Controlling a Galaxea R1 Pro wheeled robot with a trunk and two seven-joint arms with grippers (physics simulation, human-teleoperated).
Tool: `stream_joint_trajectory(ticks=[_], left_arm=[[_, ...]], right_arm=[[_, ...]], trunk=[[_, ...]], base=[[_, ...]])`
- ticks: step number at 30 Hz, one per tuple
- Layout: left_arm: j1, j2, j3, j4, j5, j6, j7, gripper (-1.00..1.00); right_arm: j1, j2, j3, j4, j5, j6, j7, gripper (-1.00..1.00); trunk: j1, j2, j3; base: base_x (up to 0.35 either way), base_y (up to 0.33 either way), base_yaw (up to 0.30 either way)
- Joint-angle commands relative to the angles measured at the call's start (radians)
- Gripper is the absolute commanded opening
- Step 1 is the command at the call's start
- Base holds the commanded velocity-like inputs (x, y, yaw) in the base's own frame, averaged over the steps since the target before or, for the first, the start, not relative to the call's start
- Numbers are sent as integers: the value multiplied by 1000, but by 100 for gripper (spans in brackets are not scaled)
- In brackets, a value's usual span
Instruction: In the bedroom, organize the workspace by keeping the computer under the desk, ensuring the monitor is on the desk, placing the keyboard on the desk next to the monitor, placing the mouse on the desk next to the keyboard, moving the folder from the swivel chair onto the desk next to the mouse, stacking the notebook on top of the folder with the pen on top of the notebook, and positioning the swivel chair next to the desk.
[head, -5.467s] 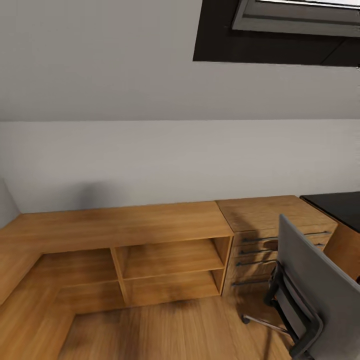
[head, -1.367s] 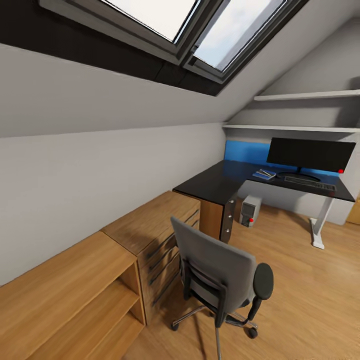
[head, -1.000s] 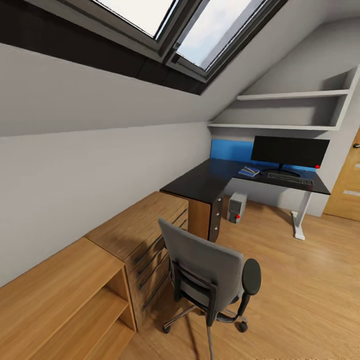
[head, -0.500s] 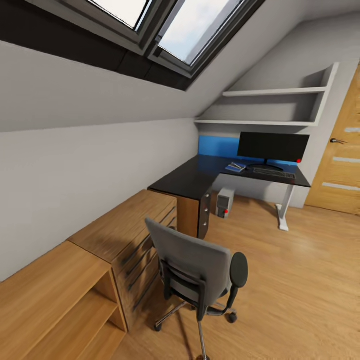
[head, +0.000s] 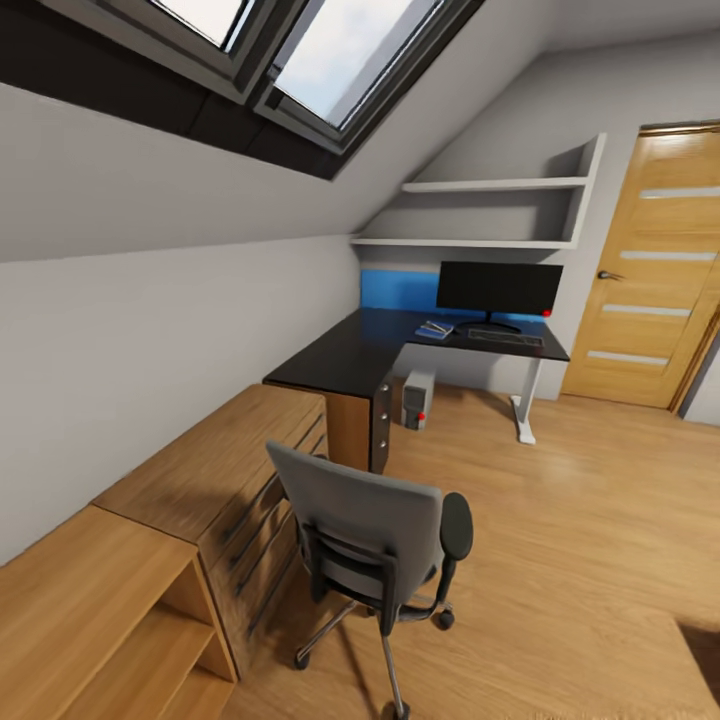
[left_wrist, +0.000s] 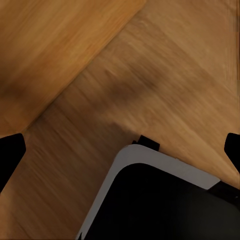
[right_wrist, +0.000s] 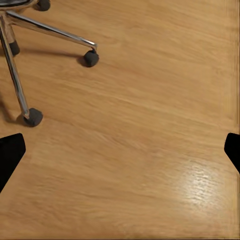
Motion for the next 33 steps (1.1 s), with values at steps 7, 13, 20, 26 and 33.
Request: stream_joint_trajectory(ticks=[7,13,20,26,33], left_arm=[[0,0,-9,-1,4,-2,7,100],[0,0,-9,-1,4,-2,7,100],[0,0,-9,-1,4,-2,7,100],[0,0,-9,-1,4,-2,7,100],[0,0,-9,-1,4,-2,7,100]], right_arm=[[-2,0,9,2,-2,-6,-5,100],[-1,-1,9,2,-3,-7,-5,100],[-2,-1,7,2,-4,-8,-5,100],[-2,-1,7,2,-5,-9,-5,100],[-2,-1,7,1,-7,-9,-5,100]], trunk=[[0,-1,-1],[0,-1,-1],[0,-1,-4],[0,-1,-9],[0,-1,-19]], base=[[0,32,-288],[0,6,-288],[0,2,-283],[0,20,-221],[0,159,-95]])
